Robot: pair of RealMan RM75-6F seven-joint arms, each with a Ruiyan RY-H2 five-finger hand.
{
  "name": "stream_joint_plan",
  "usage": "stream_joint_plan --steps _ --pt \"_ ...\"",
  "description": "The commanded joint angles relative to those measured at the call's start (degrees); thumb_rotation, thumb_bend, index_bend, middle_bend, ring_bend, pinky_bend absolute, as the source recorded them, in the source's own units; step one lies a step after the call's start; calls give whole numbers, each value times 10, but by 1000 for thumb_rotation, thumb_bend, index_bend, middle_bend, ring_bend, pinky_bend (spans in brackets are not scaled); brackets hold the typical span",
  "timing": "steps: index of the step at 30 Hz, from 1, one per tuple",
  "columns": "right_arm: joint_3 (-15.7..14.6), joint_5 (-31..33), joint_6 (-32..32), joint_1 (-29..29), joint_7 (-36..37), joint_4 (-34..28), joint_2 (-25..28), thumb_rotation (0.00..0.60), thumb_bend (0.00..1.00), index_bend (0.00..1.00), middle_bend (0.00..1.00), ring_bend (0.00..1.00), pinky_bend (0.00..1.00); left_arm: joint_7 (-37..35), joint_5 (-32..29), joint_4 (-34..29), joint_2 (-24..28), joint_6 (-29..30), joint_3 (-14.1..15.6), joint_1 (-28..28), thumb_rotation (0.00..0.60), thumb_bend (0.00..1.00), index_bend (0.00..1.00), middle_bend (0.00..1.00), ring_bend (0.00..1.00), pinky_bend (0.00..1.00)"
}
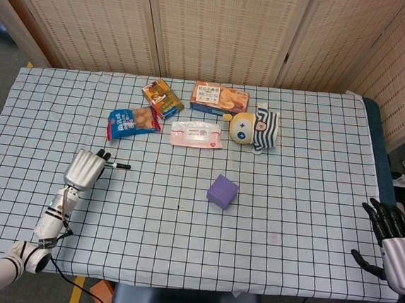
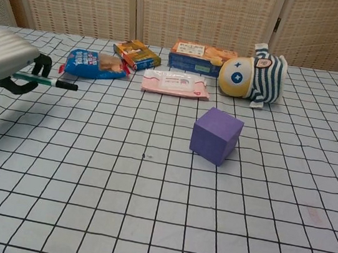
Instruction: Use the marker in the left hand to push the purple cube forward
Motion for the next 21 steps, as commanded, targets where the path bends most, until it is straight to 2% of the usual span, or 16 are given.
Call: stream_joint_plan --steps 1,4,7,11,14,15,17,21 --pt "0 0 -2 1 -4 0 -2 600 119 0 0 0 0 -31 -9 49 -12 -27 7 13 600 652 634 733 838 1000" --pt "1 2 -3 2 -7 -1 -4 600 119 0 0 0 0 -50 -6 59 -12 -36 12 18 600 621 457 635 783 993" --pt "2 3 -2 2 -8 -1 -4 600 119 0 0 0 0 -66 -10 46 -5 -47 16 29 600 581 321 512 644 911" --pt "2 2 1 0 -9 -2 -4 600 119 0 0 0 0 -86 -13 16 7 -53 20 45 600 531 146 323 370 660" --pt "1 0 2 0 -11 -3 -5 600 119 0 0 0 0 -96 -25 -33 31 -74 17 50 600 474 21 112 87 416" --pt "1 -1 2 0 -12 -3 -6 600 119 0 0 0 0 -102 -24 -59 43 -68 14 52 600 464 3 52 24 350" --pt "1 -2 1 1 -13 -3 -7 600 119 0 0 0 0 -110 -18 -101 64 -49 12 57 600 456 0 6 0 280" --pt "1 -2 2 1 -14 -3 -7 600 119 0 0 0 0 -108 14 -223 127 33 10 81 600 450 0 0 0 206"
